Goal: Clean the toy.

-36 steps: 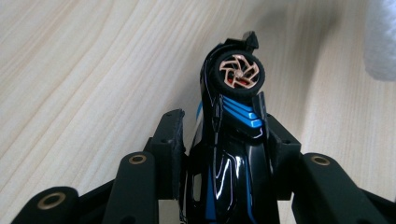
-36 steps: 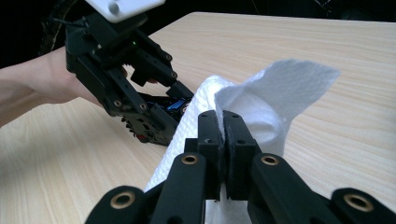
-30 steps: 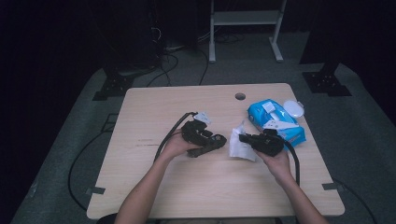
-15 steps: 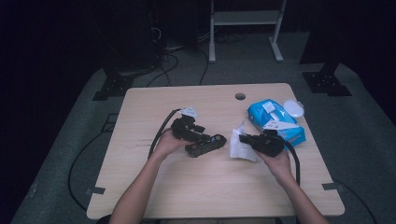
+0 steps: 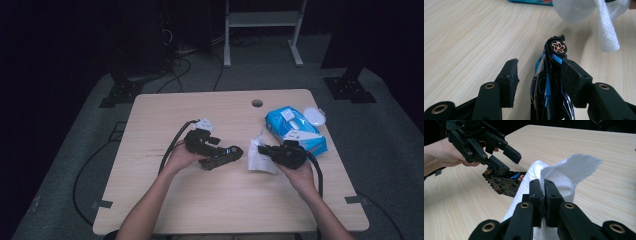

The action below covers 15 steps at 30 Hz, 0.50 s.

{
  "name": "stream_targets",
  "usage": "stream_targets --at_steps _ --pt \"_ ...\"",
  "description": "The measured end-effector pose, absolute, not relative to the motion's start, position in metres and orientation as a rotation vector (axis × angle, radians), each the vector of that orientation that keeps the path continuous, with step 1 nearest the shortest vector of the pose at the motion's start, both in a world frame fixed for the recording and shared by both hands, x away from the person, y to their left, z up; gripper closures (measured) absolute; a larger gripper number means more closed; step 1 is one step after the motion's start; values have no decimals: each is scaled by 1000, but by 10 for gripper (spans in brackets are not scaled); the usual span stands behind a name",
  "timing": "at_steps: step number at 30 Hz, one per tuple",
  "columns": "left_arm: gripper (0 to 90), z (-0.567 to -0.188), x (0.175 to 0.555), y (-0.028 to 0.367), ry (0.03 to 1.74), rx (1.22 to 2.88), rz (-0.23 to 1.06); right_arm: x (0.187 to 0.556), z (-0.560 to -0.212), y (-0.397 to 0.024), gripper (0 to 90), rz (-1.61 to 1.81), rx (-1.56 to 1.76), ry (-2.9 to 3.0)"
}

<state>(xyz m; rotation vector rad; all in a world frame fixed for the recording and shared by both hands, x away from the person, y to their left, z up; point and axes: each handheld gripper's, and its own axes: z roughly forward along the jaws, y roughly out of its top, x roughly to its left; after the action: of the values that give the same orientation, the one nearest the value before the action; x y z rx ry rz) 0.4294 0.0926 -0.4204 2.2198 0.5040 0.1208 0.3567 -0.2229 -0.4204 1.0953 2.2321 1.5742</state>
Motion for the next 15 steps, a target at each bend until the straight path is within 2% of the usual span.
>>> stream_targets --at_steps 10,15 --pt "488 -423 413 88 446 2209 142 355 -422 -226 850 1564 1092 2236" --pt "446 -425 407 85 433 2216 141 354 -423 -227 849 1557 1090 2241"
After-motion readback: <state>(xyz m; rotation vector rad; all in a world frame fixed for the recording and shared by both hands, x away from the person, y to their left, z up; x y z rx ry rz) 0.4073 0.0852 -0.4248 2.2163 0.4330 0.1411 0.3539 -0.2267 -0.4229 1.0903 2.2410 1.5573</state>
